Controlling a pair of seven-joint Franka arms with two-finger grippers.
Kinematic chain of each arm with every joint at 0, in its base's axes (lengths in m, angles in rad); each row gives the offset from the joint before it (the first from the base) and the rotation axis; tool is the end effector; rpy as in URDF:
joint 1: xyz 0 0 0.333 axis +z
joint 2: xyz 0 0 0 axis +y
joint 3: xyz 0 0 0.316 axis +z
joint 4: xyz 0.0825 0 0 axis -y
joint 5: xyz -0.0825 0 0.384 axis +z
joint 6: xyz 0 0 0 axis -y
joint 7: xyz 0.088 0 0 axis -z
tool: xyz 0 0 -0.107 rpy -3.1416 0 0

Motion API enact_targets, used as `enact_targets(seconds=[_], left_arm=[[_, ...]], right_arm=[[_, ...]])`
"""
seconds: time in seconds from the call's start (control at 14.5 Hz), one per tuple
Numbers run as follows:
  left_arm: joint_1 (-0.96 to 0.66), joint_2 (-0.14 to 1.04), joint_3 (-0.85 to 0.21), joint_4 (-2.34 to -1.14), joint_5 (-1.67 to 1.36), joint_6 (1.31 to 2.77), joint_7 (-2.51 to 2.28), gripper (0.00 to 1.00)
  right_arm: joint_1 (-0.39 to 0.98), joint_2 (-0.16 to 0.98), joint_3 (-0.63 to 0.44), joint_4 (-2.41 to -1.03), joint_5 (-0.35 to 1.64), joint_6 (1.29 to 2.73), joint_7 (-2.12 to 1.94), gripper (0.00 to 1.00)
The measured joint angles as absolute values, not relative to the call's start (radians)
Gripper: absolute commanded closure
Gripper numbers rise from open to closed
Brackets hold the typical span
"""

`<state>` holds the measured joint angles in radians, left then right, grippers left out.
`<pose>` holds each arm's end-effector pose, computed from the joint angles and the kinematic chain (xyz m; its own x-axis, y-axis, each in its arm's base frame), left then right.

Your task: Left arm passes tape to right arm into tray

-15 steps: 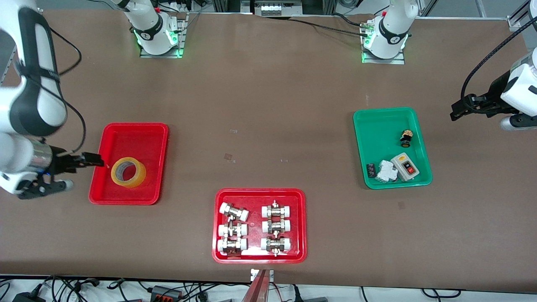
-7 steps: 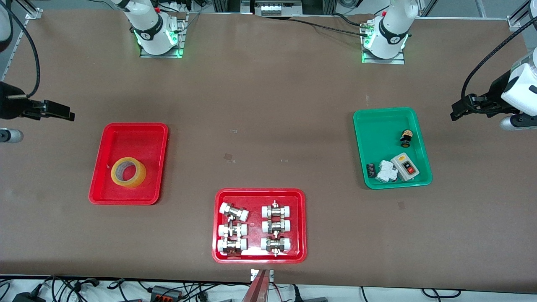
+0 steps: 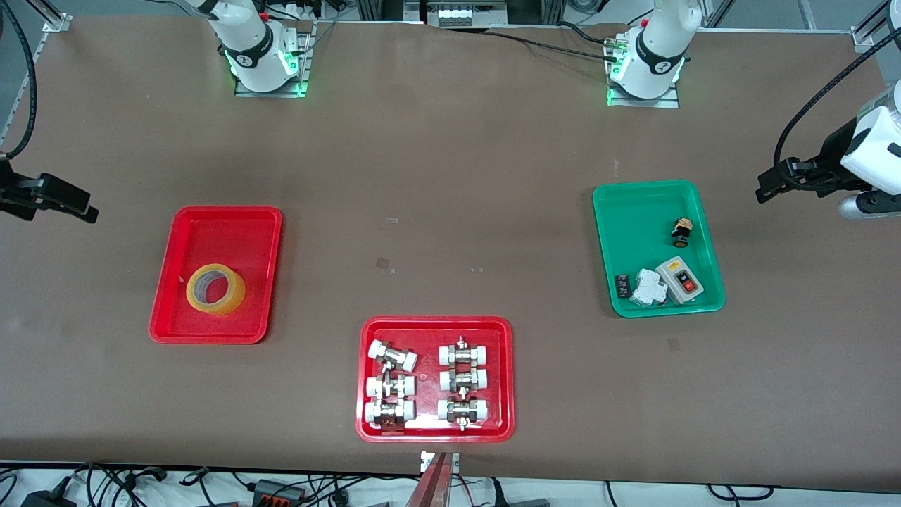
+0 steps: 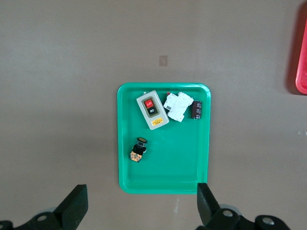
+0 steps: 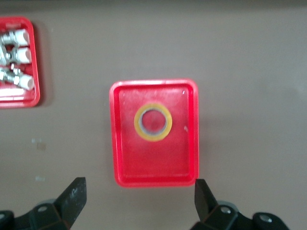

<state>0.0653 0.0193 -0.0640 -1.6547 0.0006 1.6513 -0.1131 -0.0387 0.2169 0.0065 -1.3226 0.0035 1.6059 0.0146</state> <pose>0.5646 0.0011 0.5809 0.9932 0.1141 -0.0226 0.1141 -0.9935 -0.0019 0.6244 -0.0202 0.6174 0.9967 -0.0471 0.0663 -0.0468 -0.9989 -0.0059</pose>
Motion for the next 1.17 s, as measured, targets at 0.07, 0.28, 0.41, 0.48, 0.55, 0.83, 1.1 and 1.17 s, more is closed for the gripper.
enact_targets(seconds=[0.07, 0.28, 0.41, 0.48, 0.55, 0.83, 1.1, 1.17], left_arm=[[0.065, 0.019, -0.064, -1.655, 0.001, 1.651, -0.113, 0.00], [0.065, 0.019, -0.064, -1.655, 0.001, 1.651, -0.113, 0.00], [0.065, 0.019, -0.064, -1.654, 0.001, 1.651, -0.113, 0.00], [0.065, 0.019, -0.064, -1.654, 0.001, 1.651, -0.113, 0.00], [0.065, 0.019, -0.064, -1.654, 0.001, 1.651, -0.113, 0.00], [0.065, 0.019, -0.064, -1.654, 0.001, 1.651, -0.113, 0.00], [0.065, 0.019, -0.064, -1.654, 0.001, 1.651, -0.113, 0.00], [0.065, 0.019, -0.064, -1.654, 0.001, 1.651, -0.113, 0.00]], right_arm=[[-0.030, 0.217, -0.007, -1.323, 0.003, 1.622, 0.015, 0.00], [-0.028, 0.216, -0.022, -1.323, -0.001, 1.634, 0.015, 0.00], [-0.027, 0.200, -0.025, -1.345, -0.003, 1.638, 0.015, 0.00], [-0.027, 0.178, -0.025, -1.380, -0.004, 1.651, 0.014, 0.00], [-0.027, 0.146, -0.025, -1.431, -0.005, 1.675, 0.009, 0.00], [-0.024, 0.009, -0.025, -1.657, -0.006, 1.766, -0.021, 0.00], [-0.024, -0.056, -0.025, -1.720, -0.007, 1.759, -0.025, 0.00], [-0.023, -0.062, -0.024, -1.722, -0.007, 1.753, -0.026, 0.00]])
